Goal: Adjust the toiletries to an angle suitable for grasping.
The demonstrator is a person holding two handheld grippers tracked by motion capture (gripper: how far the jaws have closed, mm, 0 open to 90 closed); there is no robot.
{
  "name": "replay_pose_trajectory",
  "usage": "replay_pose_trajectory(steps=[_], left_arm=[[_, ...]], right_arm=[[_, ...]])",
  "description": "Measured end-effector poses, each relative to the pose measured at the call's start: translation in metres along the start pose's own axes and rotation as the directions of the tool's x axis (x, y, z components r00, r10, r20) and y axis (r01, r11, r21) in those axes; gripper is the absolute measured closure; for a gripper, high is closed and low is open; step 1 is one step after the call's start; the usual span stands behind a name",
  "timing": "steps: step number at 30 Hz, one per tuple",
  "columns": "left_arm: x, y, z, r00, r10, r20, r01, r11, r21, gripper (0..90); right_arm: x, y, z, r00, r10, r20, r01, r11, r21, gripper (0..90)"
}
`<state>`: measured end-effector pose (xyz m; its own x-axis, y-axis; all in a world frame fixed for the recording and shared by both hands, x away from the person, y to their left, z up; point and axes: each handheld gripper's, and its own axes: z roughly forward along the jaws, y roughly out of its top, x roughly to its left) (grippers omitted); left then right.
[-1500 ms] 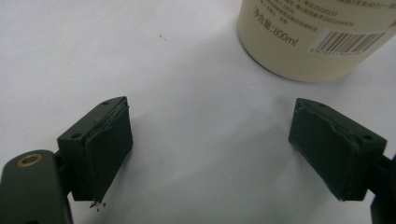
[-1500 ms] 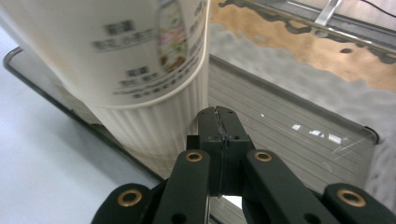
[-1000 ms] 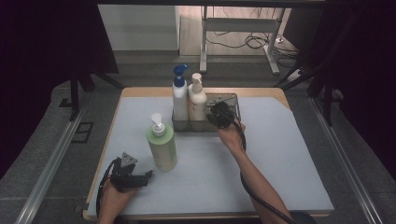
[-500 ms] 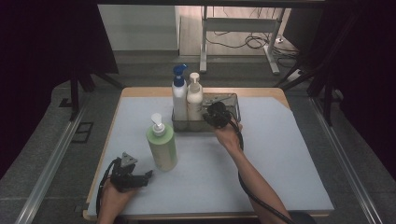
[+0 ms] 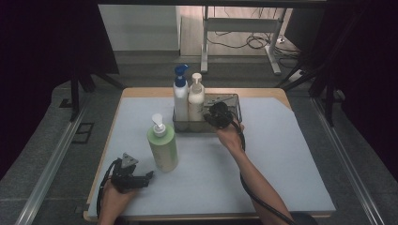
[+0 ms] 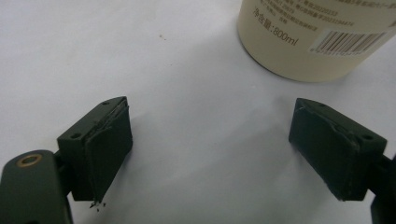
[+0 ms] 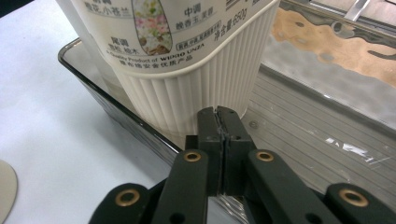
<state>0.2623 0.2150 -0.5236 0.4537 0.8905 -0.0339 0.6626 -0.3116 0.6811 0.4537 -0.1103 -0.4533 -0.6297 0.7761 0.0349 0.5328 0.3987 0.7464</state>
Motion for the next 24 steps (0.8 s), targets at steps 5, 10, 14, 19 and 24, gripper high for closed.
replay_pose_trajectory(steps=[5,10,14,19,24], left_arm=[[0.0,0.0,0.0,1.0,-0.001,0.0,0.001,1.0,0.0,13.3],[0.0,0.0,0.0,1.0,0.0,0.0,0.0,1.0,0.001,13.3],[0.0,0.0,0.0,1.0,0.0,0.0,0.0,1.0,0.0,13.3],[0.0,0.0,0.0,1.0,-0.002,0.0,0.002,1.0,0.0,13.3],[0.0,0.0,0.0,1.0,0.0,0.0,0.0,1.0,0.0,13.3]], right_arm=[[0.0,0.001,-0.004,1.0,-0.004,-0.008,0.004,1.0,-0.007,84.0],[0.002,0.002,-0.012,0.9998,-0.004,-0.019,0.004,1.0,-0.027,77.7],[0.003,0.002,-0.021,0.9995,-0.019,-0.026,0.018,0.999,-0.039,71.5],[0.004,0.002,-0.03,0.9991,-0.022,-0.036,0.02,0.998,-0.057,63.9],[0.005,-0.002,-0.041,0.9982,-0.023,-0.056,0.018,0.997,-0.075,55.7]])
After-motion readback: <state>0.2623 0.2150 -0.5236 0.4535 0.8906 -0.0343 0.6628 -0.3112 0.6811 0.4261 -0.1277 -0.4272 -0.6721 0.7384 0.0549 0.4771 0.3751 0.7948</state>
